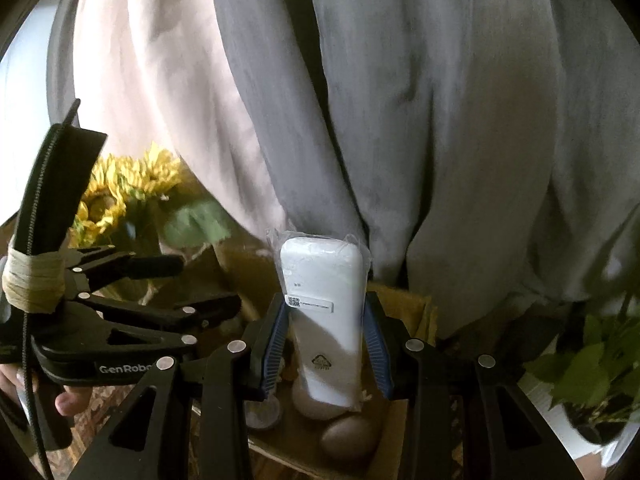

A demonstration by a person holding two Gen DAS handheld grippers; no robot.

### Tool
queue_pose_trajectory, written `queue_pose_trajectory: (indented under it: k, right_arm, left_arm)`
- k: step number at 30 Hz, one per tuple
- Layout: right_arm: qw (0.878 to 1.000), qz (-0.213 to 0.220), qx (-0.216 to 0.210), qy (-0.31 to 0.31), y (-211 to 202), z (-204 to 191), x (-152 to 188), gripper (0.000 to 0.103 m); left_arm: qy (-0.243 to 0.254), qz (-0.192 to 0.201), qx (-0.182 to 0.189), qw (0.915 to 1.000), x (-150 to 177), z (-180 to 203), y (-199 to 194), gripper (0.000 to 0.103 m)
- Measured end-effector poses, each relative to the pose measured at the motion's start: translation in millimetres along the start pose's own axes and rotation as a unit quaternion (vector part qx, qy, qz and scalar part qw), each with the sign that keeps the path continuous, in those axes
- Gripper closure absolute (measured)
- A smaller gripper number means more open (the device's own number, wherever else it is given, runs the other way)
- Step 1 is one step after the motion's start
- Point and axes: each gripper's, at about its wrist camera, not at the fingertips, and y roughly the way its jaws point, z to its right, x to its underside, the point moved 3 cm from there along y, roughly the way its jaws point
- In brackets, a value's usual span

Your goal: Organize rigid objects

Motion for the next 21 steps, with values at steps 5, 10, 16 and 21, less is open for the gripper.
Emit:
queue_pose_trajectory:
  k: [5,10,16,21]
  right_arm:
    - [0.999,-0.032,-0.011,0.022,11.2,6.4,5.3,0.047]
    - [0.999,-0.02,0.022,0.021,-0.5,8.9,3.8,0.032]
    - [0.999,-0.009,0.039,0.02,-27.8,1.8,4.8,0.028]
    - [0.998,0.004,0.054,0.029,-64.3,-4.6,9.3,0.022]
  left_arm:
    - [0.004,-0.003,-0.014,0.9999,2.2,-0.7,1.6,0.018]
    - [0.004,0.011,-0.04,0.9991,5.8,-4.4,-12.3,0.014]
    - [0.006,0.038,-0.064,0.9972,16.4,-4.2,-41.9,0.011]
    - [0.002,0.072,-0.086,0.9936,28.3,0.6,-85.9,0.004]
